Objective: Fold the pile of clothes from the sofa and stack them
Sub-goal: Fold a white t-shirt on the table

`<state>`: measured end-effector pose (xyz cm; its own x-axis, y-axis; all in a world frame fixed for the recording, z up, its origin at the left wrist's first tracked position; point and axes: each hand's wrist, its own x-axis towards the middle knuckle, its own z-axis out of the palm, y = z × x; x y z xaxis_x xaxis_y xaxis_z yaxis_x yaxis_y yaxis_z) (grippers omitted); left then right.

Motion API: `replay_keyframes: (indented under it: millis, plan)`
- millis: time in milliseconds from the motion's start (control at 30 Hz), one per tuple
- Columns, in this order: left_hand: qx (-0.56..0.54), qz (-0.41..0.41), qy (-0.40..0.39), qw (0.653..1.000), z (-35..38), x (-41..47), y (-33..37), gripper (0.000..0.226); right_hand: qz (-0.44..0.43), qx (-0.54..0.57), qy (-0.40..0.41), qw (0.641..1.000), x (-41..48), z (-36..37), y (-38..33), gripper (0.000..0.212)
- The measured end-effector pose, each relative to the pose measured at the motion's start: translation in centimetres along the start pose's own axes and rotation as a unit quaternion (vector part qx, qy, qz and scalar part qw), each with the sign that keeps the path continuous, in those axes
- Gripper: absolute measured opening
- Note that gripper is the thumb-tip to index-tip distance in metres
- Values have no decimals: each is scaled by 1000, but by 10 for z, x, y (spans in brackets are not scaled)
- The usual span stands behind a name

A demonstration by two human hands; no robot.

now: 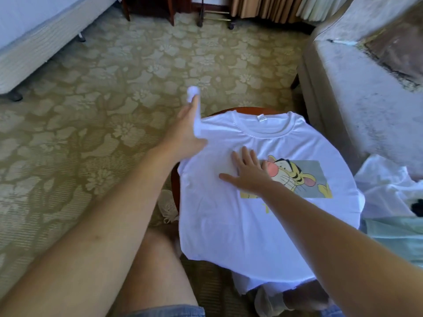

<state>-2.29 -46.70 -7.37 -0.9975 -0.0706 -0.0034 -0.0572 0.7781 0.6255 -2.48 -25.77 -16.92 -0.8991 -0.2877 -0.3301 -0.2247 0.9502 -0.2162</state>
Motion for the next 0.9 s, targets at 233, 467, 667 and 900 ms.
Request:
replay_keyframes:
  millis: [233, 467, 667, 900]
  plan:
    - [102, -52, -107, 988, 103, -20, 20, 75, 116, 15, 73, 990, -47, -7, 86, 76]
    - [242, -68, -103, 962, 124, -24, -22, 86, 91, -22, 128, 987, -45, 20, 80, 82]
    - [258, -71, -135, 954, 94, -15, -57, 80, 98, -9, 130, 987, -20, 24, 36, 90]
    - [254, -102, -144, 951, 91, -17, -36, 86, 110, 72, 107, 985, -35, 3, 57, 66]
